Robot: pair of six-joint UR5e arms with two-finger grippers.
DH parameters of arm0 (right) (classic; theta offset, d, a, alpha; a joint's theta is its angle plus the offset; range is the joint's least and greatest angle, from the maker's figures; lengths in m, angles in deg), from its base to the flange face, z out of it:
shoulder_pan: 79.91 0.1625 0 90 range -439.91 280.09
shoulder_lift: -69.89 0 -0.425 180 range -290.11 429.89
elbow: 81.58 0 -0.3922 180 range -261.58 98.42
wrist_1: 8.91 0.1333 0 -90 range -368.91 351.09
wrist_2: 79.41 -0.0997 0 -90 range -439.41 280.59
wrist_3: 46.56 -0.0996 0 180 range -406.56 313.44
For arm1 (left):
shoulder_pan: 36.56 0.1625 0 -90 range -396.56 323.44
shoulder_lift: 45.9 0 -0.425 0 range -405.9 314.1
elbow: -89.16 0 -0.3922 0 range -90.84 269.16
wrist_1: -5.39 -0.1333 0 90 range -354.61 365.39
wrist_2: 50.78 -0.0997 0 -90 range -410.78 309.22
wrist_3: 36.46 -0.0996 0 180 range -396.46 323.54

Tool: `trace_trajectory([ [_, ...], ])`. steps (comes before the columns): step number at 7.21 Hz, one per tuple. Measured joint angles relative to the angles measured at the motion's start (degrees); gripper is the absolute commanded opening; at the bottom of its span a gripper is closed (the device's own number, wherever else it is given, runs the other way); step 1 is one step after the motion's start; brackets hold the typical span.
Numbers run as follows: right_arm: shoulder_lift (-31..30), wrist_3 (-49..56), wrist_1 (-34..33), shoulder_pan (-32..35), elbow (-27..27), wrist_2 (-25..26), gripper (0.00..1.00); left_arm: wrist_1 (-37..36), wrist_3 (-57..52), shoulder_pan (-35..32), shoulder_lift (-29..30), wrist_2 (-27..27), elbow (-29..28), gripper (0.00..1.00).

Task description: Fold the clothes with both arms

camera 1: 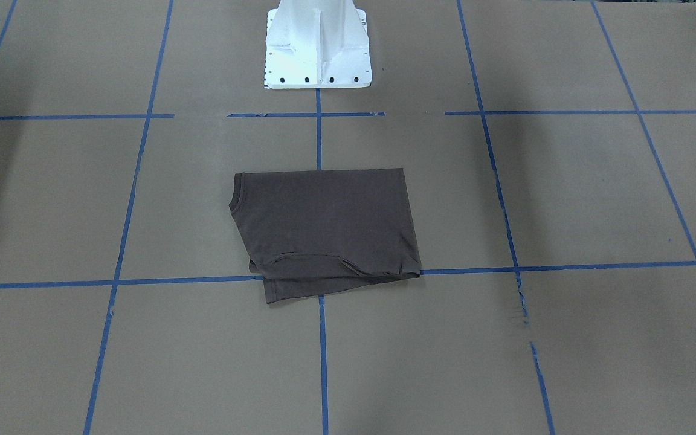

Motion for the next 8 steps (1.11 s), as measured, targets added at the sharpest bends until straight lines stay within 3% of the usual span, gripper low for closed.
trace_trajectory([
  [4, -2.6, -3.49, 0.83, -1.77, -1.45, -2.22, 1.0, -11.9, -7.89, -2.46, -3.96, 3.9, 4.3, 1.0],
  [8, -2.69, -3.49, 0.91, -2.92, -1.58, -4.18, 1.0, -13.1, -8.52, -2.47, -4.27, 4.14, 4.83, 1.0],
])
